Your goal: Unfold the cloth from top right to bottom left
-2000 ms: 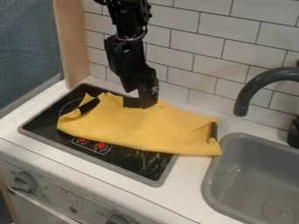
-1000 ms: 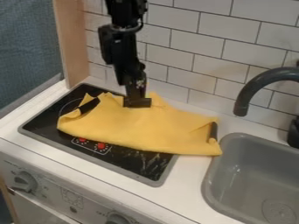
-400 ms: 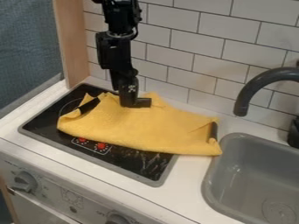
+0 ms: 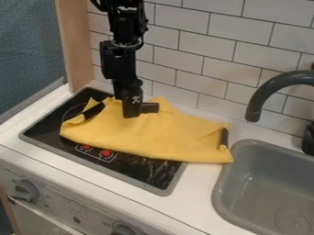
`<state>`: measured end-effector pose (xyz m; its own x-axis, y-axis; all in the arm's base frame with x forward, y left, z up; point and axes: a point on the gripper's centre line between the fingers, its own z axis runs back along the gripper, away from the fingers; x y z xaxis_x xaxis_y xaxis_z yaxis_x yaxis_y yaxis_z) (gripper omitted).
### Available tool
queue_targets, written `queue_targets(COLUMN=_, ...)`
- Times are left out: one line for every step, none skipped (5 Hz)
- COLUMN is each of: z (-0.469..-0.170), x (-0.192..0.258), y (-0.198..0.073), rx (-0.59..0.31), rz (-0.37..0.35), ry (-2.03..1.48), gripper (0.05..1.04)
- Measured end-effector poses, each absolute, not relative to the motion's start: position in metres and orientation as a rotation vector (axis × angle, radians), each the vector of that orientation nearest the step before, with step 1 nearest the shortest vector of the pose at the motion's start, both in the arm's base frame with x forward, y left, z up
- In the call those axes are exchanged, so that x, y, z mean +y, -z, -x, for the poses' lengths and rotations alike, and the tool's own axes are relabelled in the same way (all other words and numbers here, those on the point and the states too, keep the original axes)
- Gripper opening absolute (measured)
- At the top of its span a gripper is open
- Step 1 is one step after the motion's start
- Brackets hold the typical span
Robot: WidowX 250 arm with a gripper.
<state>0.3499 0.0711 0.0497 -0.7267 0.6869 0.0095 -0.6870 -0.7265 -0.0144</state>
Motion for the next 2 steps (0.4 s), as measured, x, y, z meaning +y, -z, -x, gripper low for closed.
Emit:
queue_targets(z=-0.3487, x=0.0711, y=-0.0448, rx=-0.013, rz=-0.022, ry=-2.389, gripper=0.751)
queue_targets(z=-0.3489, x=0.0711, y=-0.0349, rx=0.003, rz=-0.047, ry=-2.391, gripper=0.436)
